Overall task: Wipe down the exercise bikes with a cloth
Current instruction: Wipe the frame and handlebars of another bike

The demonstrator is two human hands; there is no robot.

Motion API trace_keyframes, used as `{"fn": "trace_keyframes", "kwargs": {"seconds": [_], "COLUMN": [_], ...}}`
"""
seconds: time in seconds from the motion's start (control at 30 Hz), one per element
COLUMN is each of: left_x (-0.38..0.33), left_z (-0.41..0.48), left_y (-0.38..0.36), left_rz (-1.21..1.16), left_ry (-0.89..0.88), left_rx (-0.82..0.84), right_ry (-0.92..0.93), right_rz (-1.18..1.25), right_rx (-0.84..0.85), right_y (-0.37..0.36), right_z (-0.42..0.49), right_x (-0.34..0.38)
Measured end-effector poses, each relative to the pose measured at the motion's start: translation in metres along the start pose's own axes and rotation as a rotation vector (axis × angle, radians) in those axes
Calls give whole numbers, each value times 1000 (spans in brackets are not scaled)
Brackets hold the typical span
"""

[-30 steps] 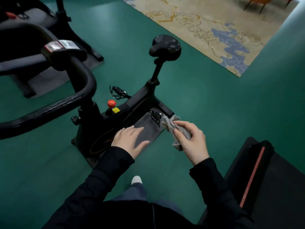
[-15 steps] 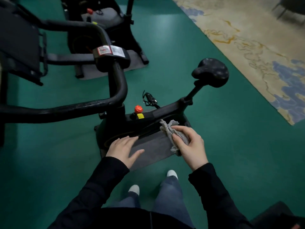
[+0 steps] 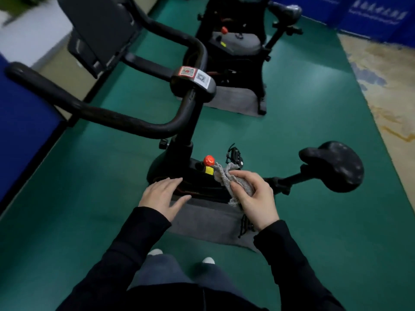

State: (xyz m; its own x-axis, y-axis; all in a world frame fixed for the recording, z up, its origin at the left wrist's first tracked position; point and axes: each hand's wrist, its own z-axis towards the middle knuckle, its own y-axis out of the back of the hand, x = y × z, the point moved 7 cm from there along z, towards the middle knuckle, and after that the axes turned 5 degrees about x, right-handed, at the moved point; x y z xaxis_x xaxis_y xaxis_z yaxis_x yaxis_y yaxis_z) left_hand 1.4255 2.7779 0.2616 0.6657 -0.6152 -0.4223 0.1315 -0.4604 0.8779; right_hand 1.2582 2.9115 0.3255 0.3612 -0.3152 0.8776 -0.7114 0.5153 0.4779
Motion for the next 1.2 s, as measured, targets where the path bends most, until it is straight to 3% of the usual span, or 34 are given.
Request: {"fn": "trace_keyframes", "kwargs": {"seconds": [0.27, 0.63, 0.9, 1.2], "left_x": [10, 49, 86, 115], "left_z": [-35, -73, -73, -47], "left_y": [12, 48, 76, 113], "left_rz": [-48, -107, -164, -249], "left_ry": [256, 517, 617, 573], "left_rx": [-142, -310, -401, -475], "right_ry": [167, 425, 496, 596], "right_rz": [-6, 56, 145, 90], "right_rx": [222, 487, 461, 436], "right_y": [-5, -69, -90, -125], "right_z": [24, 47, 88, 119], "right_x": [25, 90, 142, 183]}}
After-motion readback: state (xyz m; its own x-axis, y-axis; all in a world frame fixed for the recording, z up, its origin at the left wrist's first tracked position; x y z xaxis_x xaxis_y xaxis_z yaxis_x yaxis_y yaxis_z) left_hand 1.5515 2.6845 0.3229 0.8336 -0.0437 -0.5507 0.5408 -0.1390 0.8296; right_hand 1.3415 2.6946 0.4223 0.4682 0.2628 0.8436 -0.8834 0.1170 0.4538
